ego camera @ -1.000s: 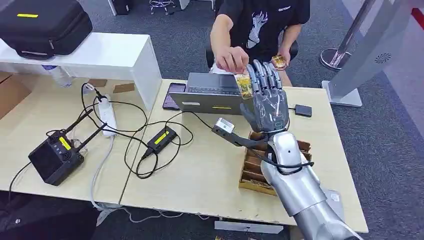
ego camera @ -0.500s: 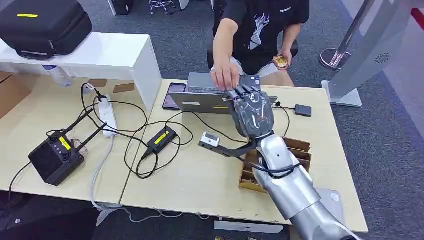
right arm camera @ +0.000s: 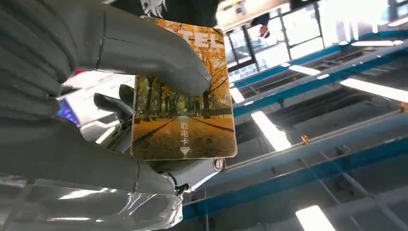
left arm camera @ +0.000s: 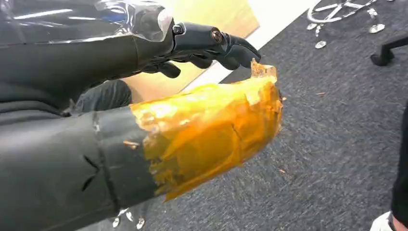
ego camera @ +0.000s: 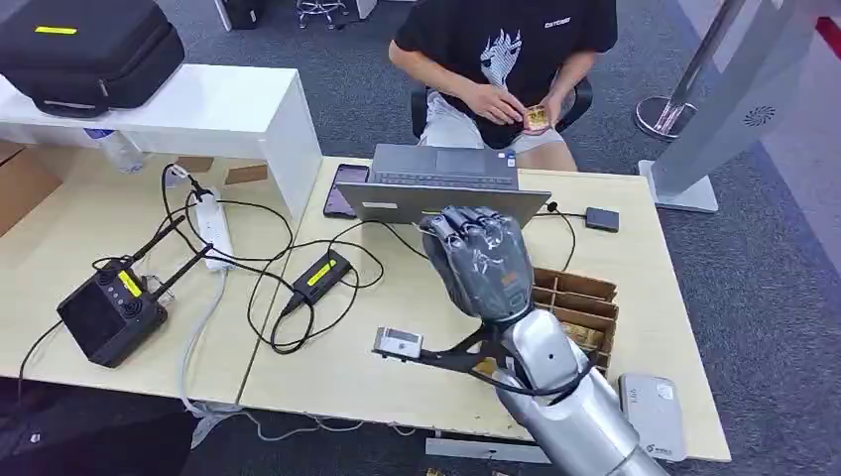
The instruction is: Pass the card to the sensor for recognition and then transmit it.
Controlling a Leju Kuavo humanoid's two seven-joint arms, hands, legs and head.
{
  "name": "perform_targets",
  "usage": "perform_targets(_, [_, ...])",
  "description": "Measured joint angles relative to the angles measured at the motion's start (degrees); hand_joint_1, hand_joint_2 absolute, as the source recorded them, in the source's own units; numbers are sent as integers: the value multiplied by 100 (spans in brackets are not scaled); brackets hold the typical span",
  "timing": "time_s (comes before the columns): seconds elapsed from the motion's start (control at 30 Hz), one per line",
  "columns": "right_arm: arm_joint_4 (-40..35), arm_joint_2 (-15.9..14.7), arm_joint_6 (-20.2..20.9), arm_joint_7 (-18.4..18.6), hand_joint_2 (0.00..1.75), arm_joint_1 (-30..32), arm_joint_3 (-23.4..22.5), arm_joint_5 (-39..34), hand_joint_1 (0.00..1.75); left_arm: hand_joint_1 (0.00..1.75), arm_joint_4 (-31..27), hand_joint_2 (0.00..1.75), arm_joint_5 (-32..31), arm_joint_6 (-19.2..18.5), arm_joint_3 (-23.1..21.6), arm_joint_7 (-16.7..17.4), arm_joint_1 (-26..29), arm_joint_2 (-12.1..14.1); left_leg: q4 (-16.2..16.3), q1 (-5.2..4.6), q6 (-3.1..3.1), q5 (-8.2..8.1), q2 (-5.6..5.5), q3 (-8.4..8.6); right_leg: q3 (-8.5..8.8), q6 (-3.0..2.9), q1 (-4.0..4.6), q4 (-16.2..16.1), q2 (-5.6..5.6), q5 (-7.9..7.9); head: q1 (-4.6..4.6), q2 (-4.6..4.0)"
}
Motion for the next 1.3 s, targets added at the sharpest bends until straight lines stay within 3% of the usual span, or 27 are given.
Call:
perform_targets(0.2, [-1145,-306,-11,-433,175,1057,-85,-982,175,0,0,0,103,0,0,133,3,2,0,0,3,-5,-7,-5,-2,-1,0,-3,-9,-6,0,0])
perform_targets(0.37, [-1963,-347,-15,-984,175,2166,-624,-1893,175,0,0,0,133,0,7,260,21,4,-2,0,11,-12,-8,-8,-1,-3,1,-4,-14,-11,2,0])
perform_targets(0.5, [-2290,-384,-15,-1073,175,2769,-1186,-2361,175,0,0,0,133,0,7,312,73,15,-2,-1,9,-17,-6,-7,-1,-5,0,-4,-13,-13,0,0])
perform_targets(0.63, [-2371,-544,96,-628,175,3062,-1806,-3356,175,0,-6,0,125,0,7,430,89,17,-1,-2,10,-17,-7,-6,1,-5,-1,-5,-14,-12,0,0])
perform_targets(0.7, [-2371,-608,122,-469,175,3177,-2154,-3462,175,0,-11,0,127,0,7,468,102,20,-1,-6,11,-16,-8,-7,1,-4,-6,-4,-15,-12,2,0])
perform_targets(0.87, [-2183,-664,15,345,175,3309,-3294,-2207,175,0,-42,0,133,0,7,625,117,20,2,-7,12,-16,-9,-6,1,-2,-7,-4,-14,-10,0,0])
perform_targets(1.0, [-1967,-645,9,730,175,3332,-4165,-1609,175,0,-81,0,170,0,7,741,126,20,2,-7,11,-16,-9,-6,1,-2,-7,-4,-14,-10,0,0])
perform_targets(1.13, [-1776,-642,131,864,175,3381,-4678,-1512,175,0,-112,0,245,0,7,795,135,20,1,-6,11,-17,-8,-7,0,-2,-6,-4,-14,-11,2,0])
perform_targets(1.3, [-1610,-642,865,739,175,3423,-4822,-1807,175,0,-120,0,345,0,7,817,135,20,-1,-6,11,-17,-7,-6,-1,-3,-6,-4,-12,-12,0,0])
